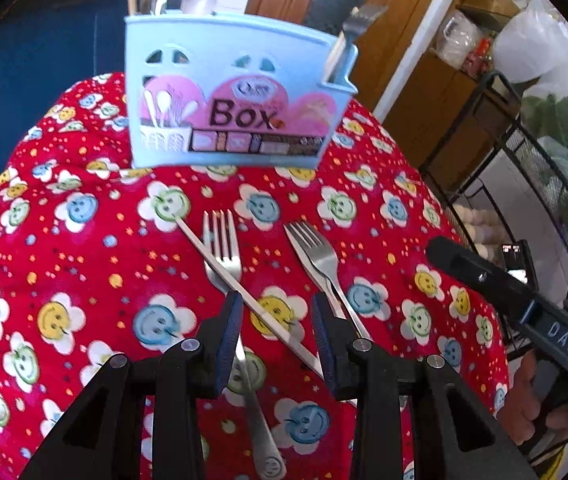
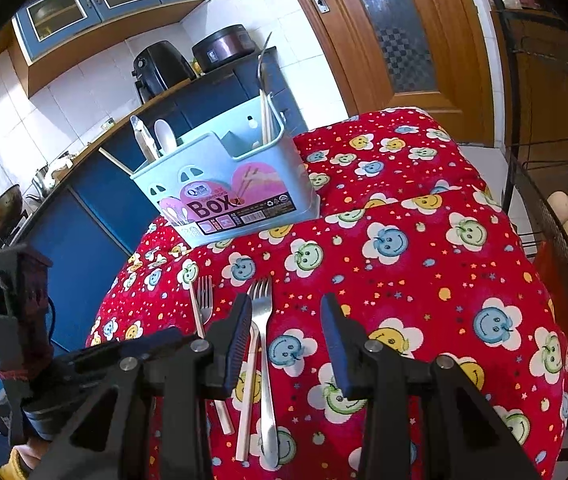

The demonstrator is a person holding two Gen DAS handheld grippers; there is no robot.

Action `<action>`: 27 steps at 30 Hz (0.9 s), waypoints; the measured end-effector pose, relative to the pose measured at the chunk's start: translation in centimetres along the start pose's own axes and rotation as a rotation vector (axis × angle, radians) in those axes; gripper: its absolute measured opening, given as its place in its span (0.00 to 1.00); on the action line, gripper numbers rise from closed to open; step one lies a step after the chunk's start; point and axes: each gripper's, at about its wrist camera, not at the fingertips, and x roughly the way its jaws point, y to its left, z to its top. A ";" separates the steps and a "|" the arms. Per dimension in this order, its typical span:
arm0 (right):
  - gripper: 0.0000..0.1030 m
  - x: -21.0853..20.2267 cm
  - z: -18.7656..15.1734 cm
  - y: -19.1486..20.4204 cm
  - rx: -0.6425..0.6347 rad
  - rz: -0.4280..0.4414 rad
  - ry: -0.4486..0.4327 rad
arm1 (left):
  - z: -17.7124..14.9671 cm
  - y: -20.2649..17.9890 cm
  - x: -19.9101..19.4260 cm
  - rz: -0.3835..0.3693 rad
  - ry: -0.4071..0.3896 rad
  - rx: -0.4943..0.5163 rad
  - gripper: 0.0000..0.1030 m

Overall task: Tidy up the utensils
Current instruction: 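Move both tools back down to the remaining cutlery on the tablecloth, then close the left tool on a wooden chopstick while the right tool grasps a metal fork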

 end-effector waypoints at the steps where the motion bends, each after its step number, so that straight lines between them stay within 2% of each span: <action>1: 0.38 -0.1 0.0 -0.1 0.003 0.003 -0.002 | -0.1 -0.1 0.2 0.003 0.008 0.002 0.35; 10: 0.38 0.0 -0.4 -1.2 0.024 0.024 0.002 | -0.6 -0.7 2.1 0.028 0.068 -0.009 0.35; 17: 0.38 0.5 -0.7 -1.7 0.035 0.031 0.015 | 0.1 -1.0 3.4 0.039 0.072 0.000 0.31; 24: 0.38 1.2 -0.9 -1.7 0.035 0.033 0.035 | 1.4 0.2 4.4 -0.004 0.089 -0.063 0.29; 27: 0.38 1.5 -1.1 -1.5 0.030 0.035 0.044 | 1.7 0.9 4.5 -0.002 0.083 -0.088 0.20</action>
